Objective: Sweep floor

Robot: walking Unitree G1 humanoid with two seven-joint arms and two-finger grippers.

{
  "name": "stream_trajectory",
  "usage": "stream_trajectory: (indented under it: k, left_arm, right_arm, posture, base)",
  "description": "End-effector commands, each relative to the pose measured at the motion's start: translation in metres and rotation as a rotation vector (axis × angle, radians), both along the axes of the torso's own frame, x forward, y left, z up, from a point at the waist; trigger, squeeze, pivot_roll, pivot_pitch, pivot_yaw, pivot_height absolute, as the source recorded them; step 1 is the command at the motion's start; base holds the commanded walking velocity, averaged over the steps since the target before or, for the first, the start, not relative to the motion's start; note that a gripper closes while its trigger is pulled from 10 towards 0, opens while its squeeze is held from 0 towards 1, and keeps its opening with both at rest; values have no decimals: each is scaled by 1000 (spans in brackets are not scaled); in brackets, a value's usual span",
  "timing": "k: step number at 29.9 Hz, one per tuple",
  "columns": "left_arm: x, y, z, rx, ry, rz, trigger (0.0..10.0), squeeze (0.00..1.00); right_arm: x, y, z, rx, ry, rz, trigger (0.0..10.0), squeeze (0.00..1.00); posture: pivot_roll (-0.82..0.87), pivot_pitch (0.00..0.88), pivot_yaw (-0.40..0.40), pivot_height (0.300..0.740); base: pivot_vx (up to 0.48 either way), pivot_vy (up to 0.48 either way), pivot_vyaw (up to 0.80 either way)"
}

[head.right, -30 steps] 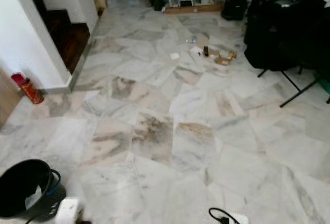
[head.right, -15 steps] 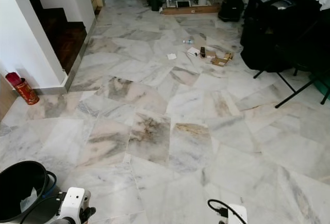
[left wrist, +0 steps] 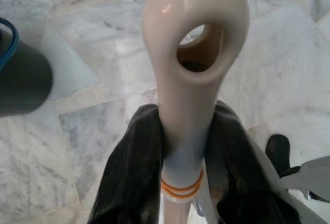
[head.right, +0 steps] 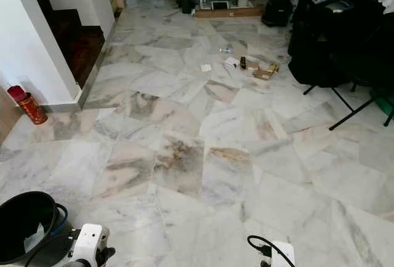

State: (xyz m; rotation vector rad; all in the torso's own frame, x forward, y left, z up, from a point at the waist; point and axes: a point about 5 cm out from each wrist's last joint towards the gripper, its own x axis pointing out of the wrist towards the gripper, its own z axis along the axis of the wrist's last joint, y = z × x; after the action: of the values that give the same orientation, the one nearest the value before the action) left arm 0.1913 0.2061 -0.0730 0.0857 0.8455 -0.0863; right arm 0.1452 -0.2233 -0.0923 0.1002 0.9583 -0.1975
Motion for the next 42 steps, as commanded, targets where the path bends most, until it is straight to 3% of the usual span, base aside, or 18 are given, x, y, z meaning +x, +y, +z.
stream_trajectory:
  k: [1,16,23,42]
  left_arm:
    - [-1,-1,-1,10,7,-15,10000,0]
    - [1,-2,0,15,-3,-20,10000,0]
    - [1,-2,0,17,-4,-13,10000,0]
    - [0,-4,-1,9,-2,15,10000,0]
  right_arm:
    - [8,-4,5,-8,-44,-7,10000,0]
    - [1,-3,2,-8,-18,15,10000,0]
    - [15,6,5,-12,-32,58,10000,0]
    - [3,8,1,11,-33,69,10000,0]
  posture:
    - [-77,0,-26,740]
    - [-73,0,-26,740]
    - [-67,0,-27,740]
    - [-64,0,-43,740]
  base:
    - [322,0,0]
    - [390,0,0]
    - [403,0,0]
    - [401,0,394]
